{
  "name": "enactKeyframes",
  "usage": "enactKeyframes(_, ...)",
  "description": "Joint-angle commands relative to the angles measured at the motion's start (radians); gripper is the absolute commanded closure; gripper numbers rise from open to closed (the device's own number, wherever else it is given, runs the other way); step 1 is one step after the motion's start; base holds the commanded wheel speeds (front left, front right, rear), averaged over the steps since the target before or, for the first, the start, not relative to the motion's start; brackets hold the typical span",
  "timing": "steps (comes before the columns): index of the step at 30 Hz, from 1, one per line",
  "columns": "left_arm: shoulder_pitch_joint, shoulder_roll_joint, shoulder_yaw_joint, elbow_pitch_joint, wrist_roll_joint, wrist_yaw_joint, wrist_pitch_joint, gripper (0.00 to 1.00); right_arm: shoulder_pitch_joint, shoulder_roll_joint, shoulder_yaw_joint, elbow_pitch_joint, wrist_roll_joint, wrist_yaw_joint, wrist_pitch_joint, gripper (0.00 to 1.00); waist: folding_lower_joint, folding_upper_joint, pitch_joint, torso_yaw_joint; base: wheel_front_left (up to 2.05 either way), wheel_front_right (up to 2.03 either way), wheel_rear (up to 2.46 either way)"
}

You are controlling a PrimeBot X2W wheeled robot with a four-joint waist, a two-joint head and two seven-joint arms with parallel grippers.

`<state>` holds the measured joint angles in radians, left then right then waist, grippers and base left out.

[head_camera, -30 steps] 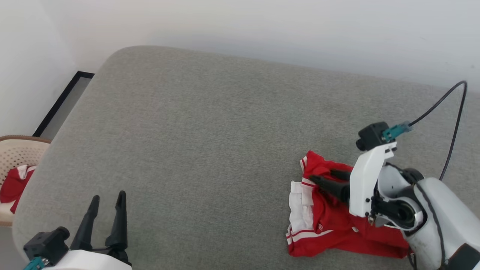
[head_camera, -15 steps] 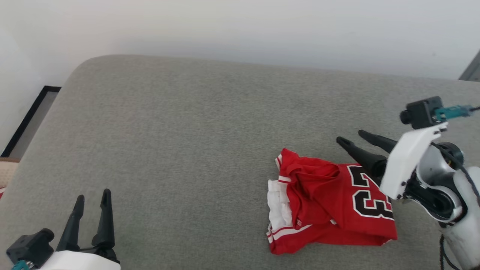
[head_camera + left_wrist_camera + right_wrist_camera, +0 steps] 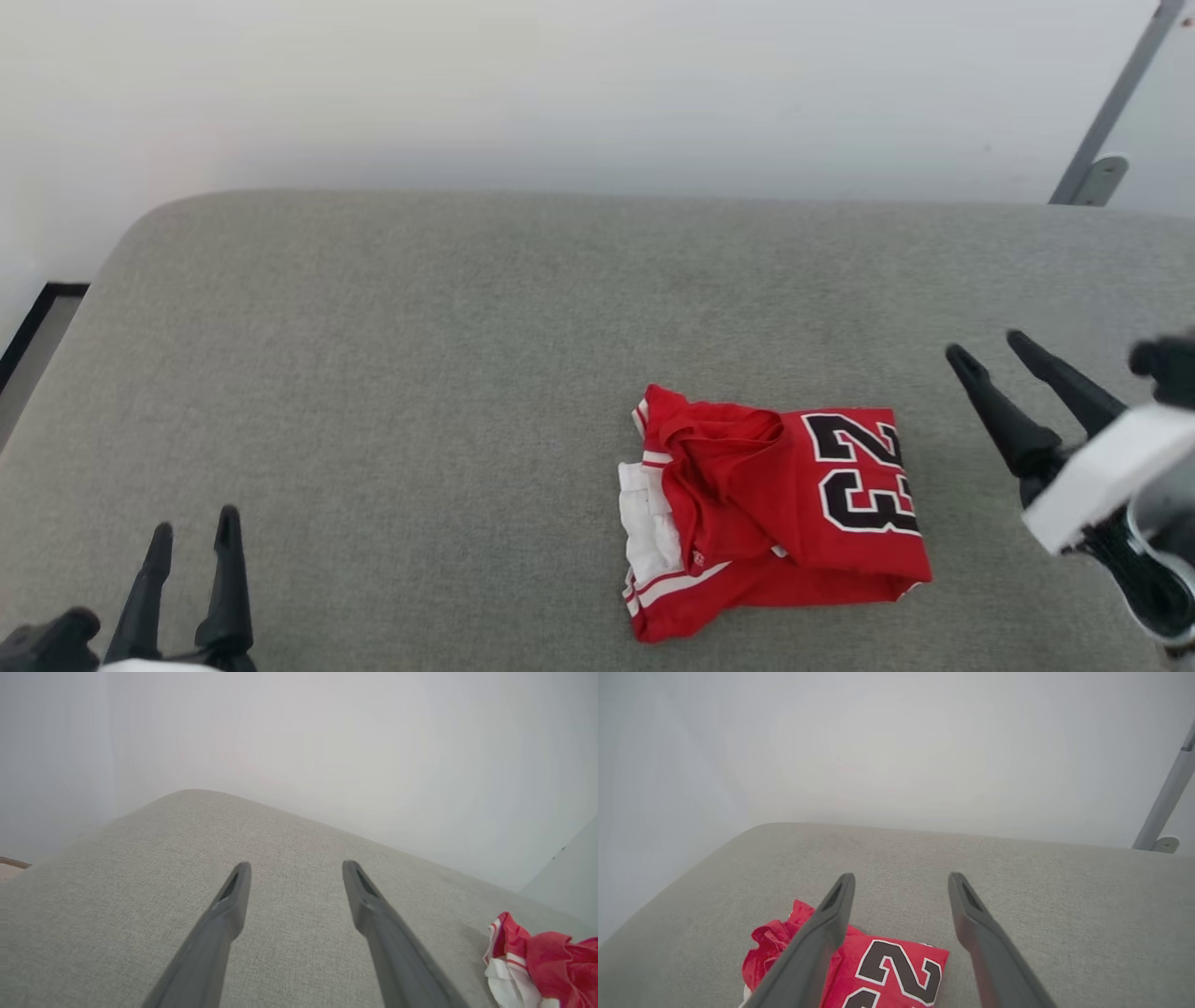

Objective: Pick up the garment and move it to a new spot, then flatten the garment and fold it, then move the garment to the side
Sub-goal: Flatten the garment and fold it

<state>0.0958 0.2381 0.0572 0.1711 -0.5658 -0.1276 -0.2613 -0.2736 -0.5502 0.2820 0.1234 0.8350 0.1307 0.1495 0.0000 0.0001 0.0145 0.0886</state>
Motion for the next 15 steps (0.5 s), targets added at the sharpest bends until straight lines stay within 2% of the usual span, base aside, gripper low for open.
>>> enactKeyframes(1, 0.022, 0.006, 0.007, -0.003, 0.006, -0.003, -0.005, 0.0, 0.028, -0.002, -0.011, -0.001, -0.01, 0.0, -0.041, 0.0, 0.0, -0.0001, -0.016, -0.013, 0.0, 0.0, 0.0)
enactKeyframes(15, 0.084, 0.025, 0.017, -0.048, 0.051, -0.003, -0.005, 0.0, 0.23, 0.028, -0.095, 0.053, -0.11, 0.0, -0.33, 0.0, 0.0, -0.0001, -0.06, -0.052, 0.0, 0.0, 0.0)
